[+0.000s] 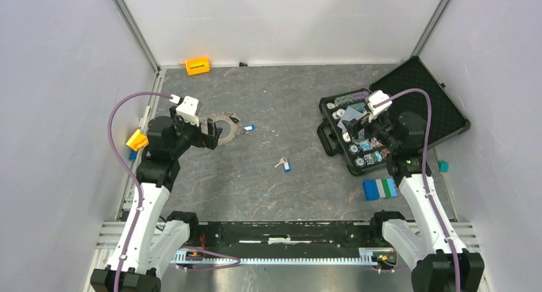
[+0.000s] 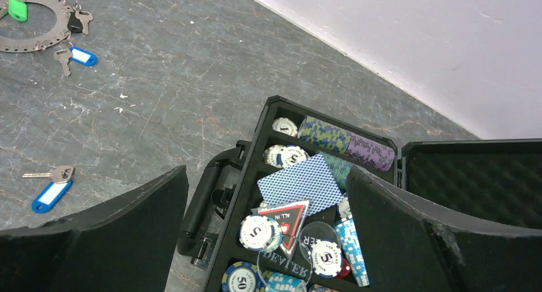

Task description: Put the keys on the keyring

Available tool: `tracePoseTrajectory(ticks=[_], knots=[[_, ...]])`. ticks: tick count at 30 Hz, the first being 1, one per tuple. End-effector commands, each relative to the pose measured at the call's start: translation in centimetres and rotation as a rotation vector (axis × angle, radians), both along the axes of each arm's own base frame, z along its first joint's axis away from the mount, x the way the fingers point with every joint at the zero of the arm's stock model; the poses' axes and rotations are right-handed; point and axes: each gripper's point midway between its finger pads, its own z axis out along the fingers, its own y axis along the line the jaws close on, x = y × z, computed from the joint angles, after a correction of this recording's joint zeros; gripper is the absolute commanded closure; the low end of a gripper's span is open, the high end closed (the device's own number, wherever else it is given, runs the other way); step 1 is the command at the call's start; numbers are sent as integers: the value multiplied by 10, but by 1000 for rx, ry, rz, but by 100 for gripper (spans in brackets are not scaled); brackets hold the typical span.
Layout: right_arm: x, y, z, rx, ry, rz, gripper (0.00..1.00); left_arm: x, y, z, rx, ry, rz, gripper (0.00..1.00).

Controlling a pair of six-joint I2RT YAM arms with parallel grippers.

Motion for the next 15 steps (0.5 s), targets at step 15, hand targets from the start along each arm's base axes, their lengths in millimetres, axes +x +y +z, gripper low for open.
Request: tracePoseTrajectory(ticks=[15], knots=[[-3, 6, 7, -28, -45, 47, 2, -6, 1, 7, 51, -21, -35, 0]])
